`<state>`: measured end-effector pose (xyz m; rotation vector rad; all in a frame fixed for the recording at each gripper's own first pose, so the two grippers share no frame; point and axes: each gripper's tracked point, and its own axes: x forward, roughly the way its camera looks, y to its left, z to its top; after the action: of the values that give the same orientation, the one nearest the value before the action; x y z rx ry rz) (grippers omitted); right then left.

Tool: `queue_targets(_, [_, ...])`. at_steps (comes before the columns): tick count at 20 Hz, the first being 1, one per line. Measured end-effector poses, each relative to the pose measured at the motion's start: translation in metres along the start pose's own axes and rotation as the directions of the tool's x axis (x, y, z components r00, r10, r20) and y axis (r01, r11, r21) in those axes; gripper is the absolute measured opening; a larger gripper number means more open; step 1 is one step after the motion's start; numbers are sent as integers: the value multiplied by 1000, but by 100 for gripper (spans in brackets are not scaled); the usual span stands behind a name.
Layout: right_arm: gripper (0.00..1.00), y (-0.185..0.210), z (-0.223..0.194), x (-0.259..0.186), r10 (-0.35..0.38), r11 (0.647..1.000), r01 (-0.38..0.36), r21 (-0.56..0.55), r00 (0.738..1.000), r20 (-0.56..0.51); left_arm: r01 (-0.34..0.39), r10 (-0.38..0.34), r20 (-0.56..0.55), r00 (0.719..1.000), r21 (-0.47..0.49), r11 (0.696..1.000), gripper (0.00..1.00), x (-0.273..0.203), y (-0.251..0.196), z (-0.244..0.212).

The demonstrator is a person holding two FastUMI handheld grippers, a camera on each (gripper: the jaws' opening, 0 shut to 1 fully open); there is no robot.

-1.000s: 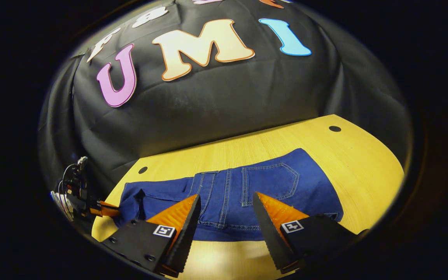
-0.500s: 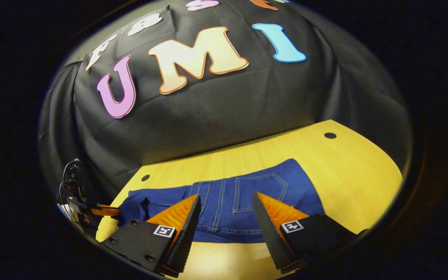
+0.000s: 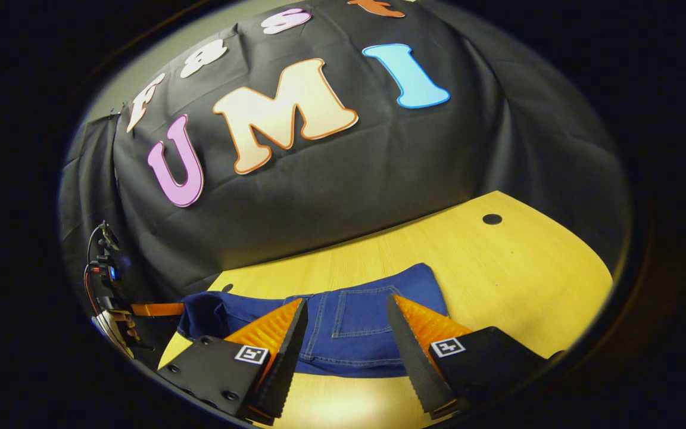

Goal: Grasp the waist and the cuffs of the jeans and fold them to make the two legs overlap; first hold the waist and fold one-third of the jeans toward the cuffs, then hold the cuffs and fold the remaining one-third in the same direction to finish folding.

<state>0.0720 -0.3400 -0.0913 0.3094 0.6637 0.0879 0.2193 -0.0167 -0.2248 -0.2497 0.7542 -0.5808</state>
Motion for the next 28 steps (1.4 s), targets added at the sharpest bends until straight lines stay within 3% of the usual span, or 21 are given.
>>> queue_targets(8, [83, -65, 30, -36, -34, 999, 34, 18, 999, 33, 157, -158, 7, 987, 86, 984, 0, 44, -128, 21])
queue_targets(16, [83, -127, 38, -58, -87, 995, 85, 48, 995, 40, 235, -219, -136, 966, 121, 964, 0, 122, -202, -44])
queue_targets(18, [83, -137, 33, -58, -91, 995, 90, 37, 996, 23, 226, -201, -173, 964, 144, 963, 0, 132, -209, -62])
queue_targets(20, [83, -144, 30, -59, -85, 996, 84, 17, 996, 11, 172, -122, -203, 972, 249, 953, 0, 141, -209, -75])
queue_targets(22, [83, -152, 28, -57, -74, 997, 74, -1, 997, -4, 107, -36, -175, 984, 416, 903, 0, 147, -211, -74])
queue_targets(23, [83, -154, 28, -55, -65, 998, 65, 1, 998, -9, 108, -43, -149, 988, 457, 883, 1, 147, -223, -72])
queue_targets(24, [83, -154, 30, -55, -50, 999, 50, 8, 999, -10, 114, -66, -117, 991, 470, 876, 7, 145, -238, -67])
queue_targets(25, [83, -152, 31, -54, -34, 999, 34, 13, 999, -11, 127, -101, -81, 992, 464, 877, 38, 141, -255, -62])
queue_targets(27, [83, -151, 33, -53, -4, 1000, 4, 9, 1000, -6, 92, -104, 2, 995, 456, 885, 100, 120, -270, -47])
queue_targets(28, [83, -149, 35, -52, 11, 1000, -11, 6, 1000, -3, 62, -92, 47, 995, 446, 893, 95, 115, -272, -39])
